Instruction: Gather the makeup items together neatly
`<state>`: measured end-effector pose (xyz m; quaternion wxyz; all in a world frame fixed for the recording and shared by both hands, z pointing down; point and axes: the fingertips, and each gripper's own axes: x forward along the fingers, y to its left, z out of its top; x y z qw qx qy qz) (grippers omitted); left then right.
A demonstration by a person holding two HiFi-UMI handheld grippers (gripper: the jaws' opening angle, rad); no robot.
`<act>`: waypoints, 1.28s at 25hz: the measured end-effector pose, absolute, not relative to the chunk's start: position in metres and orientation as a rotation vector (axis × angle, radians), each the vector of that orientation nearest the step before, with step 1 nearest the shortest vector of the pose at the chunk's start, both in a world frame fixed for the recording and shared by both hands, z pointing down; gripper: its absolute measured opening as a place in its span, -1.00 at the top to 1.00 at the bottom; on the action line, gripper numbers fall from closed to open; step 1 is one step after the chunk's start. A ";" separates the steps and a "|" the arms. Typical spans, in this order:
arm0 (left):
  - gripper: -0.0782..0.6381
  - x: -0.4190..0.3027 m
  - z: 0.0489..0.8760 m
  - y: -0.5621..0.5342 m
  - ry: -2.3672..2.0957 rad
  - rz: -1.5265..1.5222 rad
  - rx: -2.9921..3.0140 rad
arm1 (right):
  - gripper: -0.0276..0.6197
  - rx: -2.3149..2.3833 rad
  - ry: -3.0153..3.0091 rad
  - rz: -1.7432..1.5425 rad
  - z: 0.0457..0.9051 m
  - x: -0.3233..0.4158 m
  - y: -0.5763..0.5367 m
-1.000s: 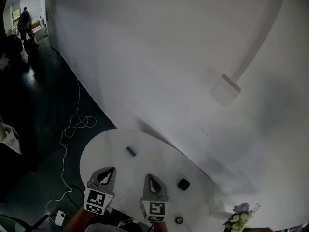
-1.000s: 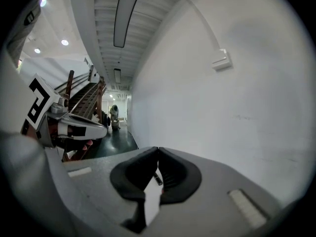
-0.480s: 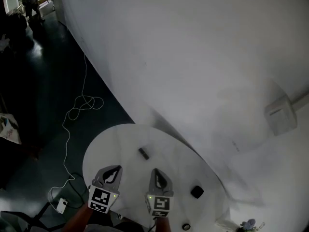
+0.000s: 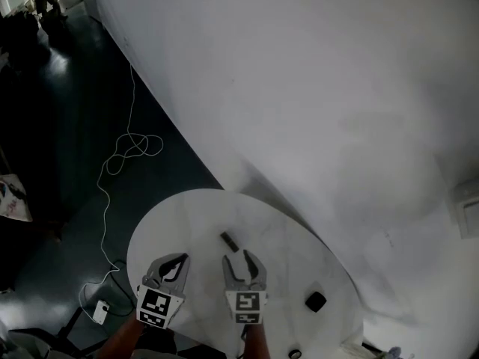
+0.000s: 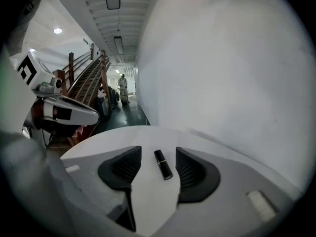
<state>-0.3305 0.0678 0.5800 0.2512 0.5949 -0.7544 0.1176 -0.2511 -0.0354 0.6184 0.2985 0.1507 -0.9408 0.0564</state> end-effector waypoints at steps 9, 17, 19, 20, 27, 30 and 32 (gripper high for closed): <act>0.75 -0.337 0.600 0.073 -2.009 0.336 1.606 | 0.16 0.388 -2.418 0.135 0.662 -0.265 -0.041; 0.75 -0.345 0.611 0.078 -1.993 0.351 1.596 | 0.16 0.382 -2.368 0.130 0.682 -0.272 -0.047; 0.75 -0.349 0.612 0.079 -1.996 0.349 1.593 | 0.16 0.378 -2.359 0.135 0.684 -0.274 -0.046; 0.75 -0.351 0.612 0.079 -1.997 0.347 1.592 | 0.16 0.374 -2.356 0.137 0.686 -0.275 -0.046; 0.75 -0.359 0.615 0.079 -2.002 0.343 1.585 | 0.59 0.370 -2.325 0.094 0.692 -0.279 -0.045; 0.75 -0.359 0.615 0.081 -2.000 0.342 1.582 | 0.59 0.361 -2.321 0.089 0.691 -0.280 -0.044; 0.75 -0.360 0.615 0.081 -2.000 0.342 1.584 | 0.59 0.363 -2.319 0.088 0.692 -0.280 -0.044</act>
